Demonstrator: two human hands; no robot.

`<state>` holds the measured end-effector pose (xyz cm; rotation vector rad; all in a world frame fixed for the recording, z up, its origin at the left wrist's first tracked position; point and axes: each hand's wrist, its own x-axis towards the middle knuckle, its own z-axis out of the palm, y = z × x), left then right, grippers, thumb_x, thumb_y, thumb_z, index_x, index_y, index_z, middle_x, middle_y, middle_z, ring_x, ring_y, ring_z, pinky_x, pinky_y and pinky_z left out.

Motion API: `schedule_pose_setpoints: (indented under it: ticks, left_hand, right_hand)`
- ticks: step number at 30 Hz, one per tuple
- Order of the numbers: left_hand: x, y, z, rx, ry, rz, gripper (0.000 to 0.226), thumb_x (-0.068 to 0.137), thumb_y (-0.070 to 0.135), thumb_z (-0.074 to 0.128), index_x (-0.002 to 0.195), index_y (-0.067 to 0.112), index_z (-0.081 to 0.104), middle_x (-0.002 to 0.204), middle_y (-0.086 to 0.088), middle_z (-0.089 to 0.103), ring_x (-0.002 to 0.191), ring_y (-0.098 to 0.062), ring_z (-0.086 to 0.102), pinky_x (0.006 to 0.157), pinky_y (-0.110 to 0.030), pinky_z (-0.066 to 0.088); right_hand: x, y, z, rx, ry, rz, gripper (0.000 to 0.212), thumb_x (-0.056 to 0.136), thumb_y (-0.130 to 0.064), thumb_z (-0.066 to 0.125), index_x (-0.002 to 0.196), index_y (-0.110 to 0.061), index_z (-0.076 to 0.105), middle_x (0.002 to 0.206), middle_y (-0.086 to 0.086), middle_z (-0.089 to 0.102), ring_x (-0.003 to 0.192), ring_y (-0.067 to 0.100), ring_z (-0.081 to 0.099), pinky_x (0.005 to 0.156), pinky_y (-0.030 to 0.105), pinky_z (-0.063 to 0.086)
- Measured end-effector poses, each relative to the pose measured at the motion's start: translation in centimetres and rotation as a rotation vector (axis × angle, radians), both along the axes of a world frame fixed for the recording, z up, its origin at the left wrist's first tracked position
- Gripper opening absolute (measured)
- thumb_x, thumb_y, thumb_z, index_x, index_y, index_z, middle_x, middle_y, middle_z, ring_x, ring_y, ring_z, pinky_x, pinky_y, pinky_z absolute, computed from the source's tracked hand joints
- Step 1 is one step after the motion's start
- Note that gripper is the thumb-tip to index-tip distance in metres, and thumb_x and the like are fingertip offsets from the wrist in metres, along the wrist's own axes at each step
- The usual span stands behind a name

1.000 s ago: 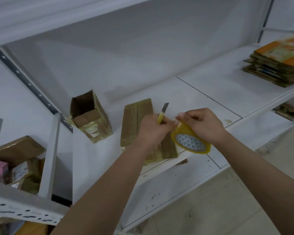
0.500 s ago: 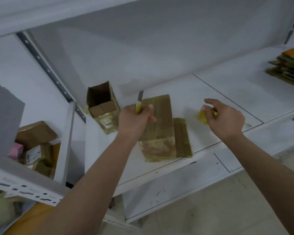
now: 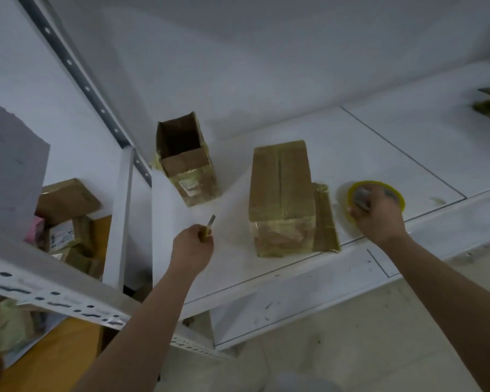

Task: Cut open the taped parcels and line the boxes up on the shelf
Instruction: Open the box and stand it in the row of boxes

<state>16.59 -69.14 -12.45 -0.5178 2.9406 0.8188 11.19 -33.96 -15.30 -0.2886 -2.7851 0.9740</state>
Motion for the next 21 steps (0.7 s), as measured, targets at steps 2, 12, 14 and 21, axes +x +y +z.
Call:
schedule_pose_setpoints:
  ticks: [2,12,14,21]
  left_hand:
    - [0.4,-0.4,-1.0,-0.037,-0.086,-0.022,0.020,0.098,0.018,0.049,0.106,0.007,0.063,0.088,-0.004,0.060,0.072,-0.017,0.055,0.063,-0.024,0.041]
    - [0.2,6.1,5.9,0.235,0.559,-0.546,0.030,0.099,0.015,0.055,0.126,0.005,0.064,0.134,-0.002,0.058,0.130,-0.009,0.047,0.109,-0.011,0.029]
    - [0.3,6.9,5.8,0.216,0.408,-0.670,0.038,0.099,0.016,0.054,0.135,0.003,0.054,0.146,-0.011,0.046,0.143,-0.017,0.031,0.116,-0.017,0.019]
    - [-0.1,6.4,4.7,0.174,0.377,-0.818,0.050,0.095,0.018,0.060,0.141,0.006,0.046,0.153,-0.012,0.034,0.149,-0.022,0.015,0.113,-0.008,0.007]
  right_hand:
    - [0.3,-0.5,1.2,0.035,0.105,0.011,0.052,0.086,-0.019,0.072,0.130,0.002,0.053,0.121,0.026,0.061,0.116,0.044,0.053,0.100,0.049,0.041]
    - [4.1,-8.7,7.6,0.160,0.453,0.450,0.036,0.095,-0.029,0.053,0.121,-0.009,0.070,0.126,0.010,0.066,0.115,0.038,0.051,0.097,0.044,0.046]
    - [4.7,-9.2,7.1,0.252,0.410,0.472,0.042,0.096,-0.037,0.049,0.122,-0.010,0.069,0.129,0.009,0.064,0.116,0.040,0.052,0.091,0.051,0.049]
    - [5.1,-7.8,6.3,0.392,0.414,0.588,0.063,0.088,-0.052,0.046,0.129,-0.007,0.063,0.134,0.015,0.060,0.115,0.047,0.054,0.086,0.053,0.054]
